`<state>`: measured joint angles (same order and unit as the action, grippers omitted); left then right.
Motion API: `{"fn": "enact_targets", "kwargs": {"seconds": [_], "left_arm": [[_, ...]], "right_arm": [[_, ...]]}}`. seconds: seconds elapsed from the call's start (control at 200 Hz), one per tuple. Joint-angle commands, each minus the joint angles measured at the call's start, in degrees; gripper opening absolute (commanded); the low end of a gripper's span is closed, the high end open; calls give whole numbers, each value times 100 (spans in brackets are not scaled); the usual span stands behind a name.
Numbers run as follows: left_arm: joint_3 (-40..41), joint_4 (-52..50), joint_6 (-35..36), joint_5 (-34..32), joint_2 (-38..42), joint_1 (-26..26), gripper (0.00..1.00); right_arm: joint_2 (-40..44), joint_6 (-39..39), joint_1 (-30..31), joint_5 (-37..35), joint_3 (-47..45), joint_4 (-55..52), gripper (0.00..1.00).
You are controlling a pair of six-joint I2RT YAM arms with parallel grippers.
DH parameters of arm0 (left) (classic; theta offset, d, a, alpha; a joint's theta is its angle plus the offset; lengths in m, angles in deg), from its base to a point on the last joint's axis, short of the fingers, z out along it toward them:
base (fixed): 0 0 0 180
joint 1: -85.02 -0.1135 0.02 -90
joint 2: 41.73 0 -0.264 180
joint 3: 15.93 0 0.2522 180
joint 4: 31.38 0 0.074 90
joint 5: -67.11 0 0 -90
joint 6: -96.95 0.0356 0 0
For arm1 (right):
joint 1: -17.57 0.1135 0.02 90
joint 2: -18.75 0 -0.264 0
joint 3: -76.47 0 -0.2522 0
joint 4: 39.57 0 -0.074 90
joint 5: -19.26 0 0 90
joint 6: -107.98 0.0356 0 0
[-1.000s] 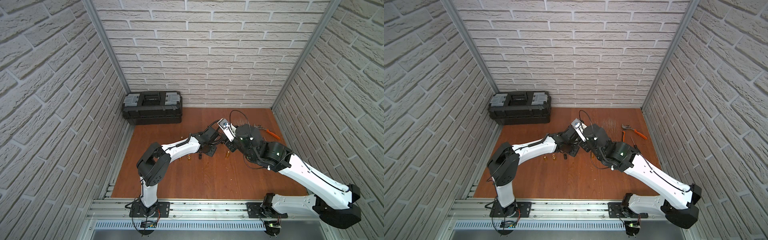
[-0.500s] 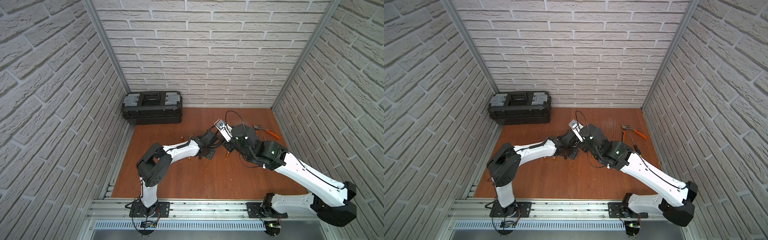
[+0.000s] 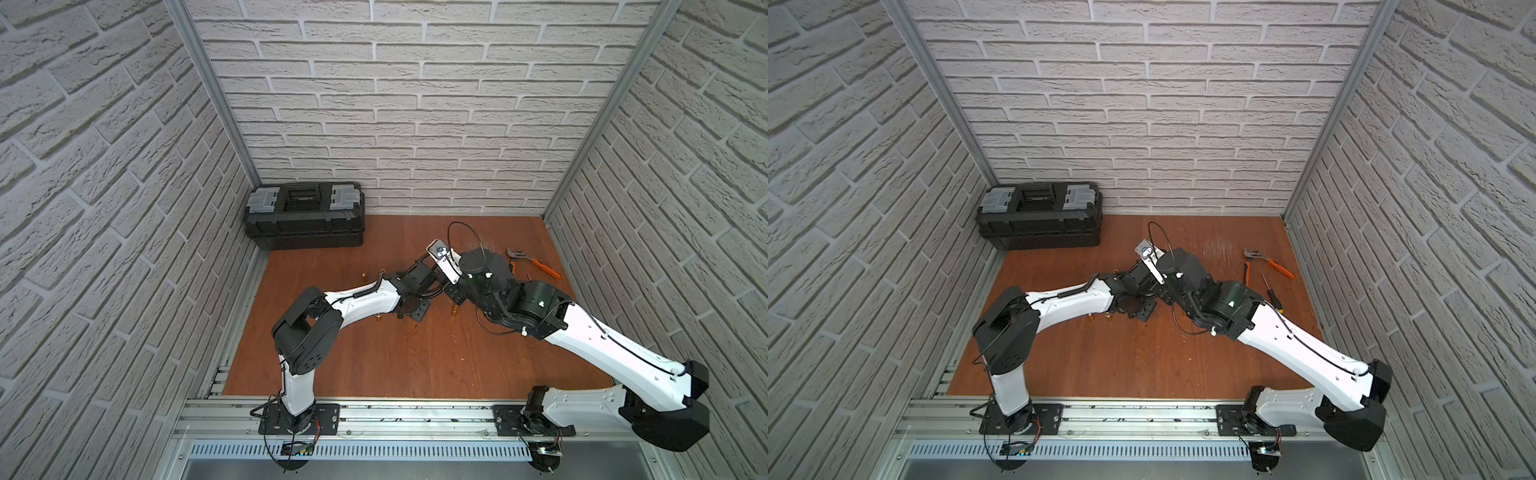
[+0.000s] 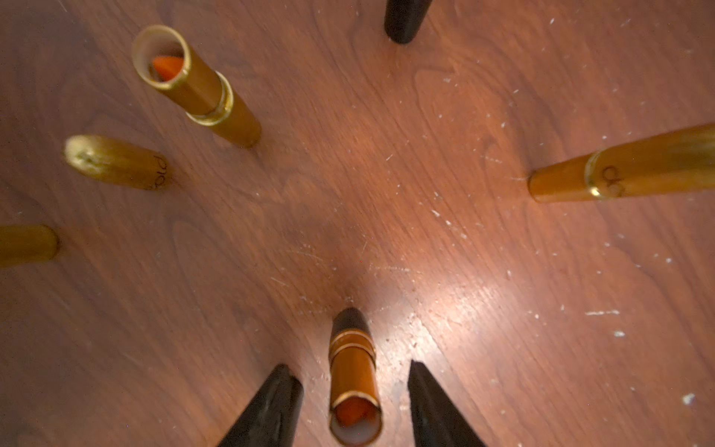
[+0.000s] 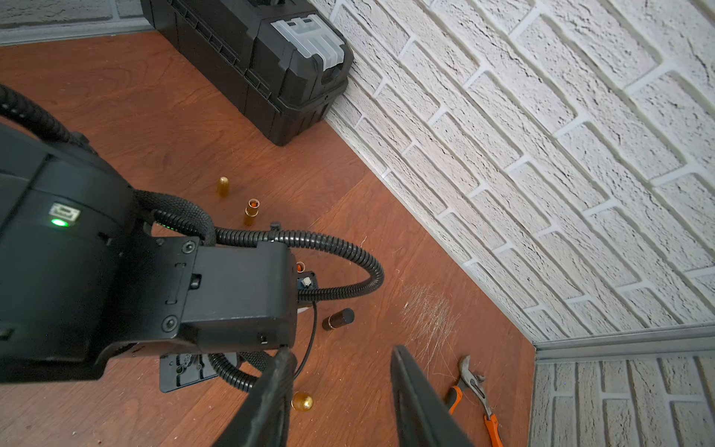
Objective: Open the lipstick cap
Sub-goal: Place the lipstick at the center of the board, then pick up the lipstick at the center of the board.
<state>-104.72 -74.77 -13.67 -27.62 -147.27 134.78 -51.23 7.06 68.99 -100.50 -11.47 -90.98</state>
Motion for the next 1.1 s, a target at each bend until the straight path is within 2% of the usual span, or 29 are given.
{"fn": "enact_targets", "kwargs": {"seconds": [0.0,0.175,0.405,0.67,0.89,1.095], "left_arm": [[-511,-392,57,192,382,-176,52],[-1527,-1192,354,466,207,-284,54],[-3297,-2115,911,455,-1015,-335,54],[-4754,-2141,1081,670,-2240,-324,54],[-5957,-2489,1203,755,-3109,-282,55],[-6402,-2575,1214,803,-3535,-274,54]], "right_arm": [[220,98,-9,-110,163,102,43],[311,267,-15,-164,454,-67,43],[653,315,-10,-259,626,-177,44],[1129,302,-9,-463,466,-318,45],[1188,290,-9,-593,388,-381,45],[1155,258,-17,-610,367,-384,45]]}}
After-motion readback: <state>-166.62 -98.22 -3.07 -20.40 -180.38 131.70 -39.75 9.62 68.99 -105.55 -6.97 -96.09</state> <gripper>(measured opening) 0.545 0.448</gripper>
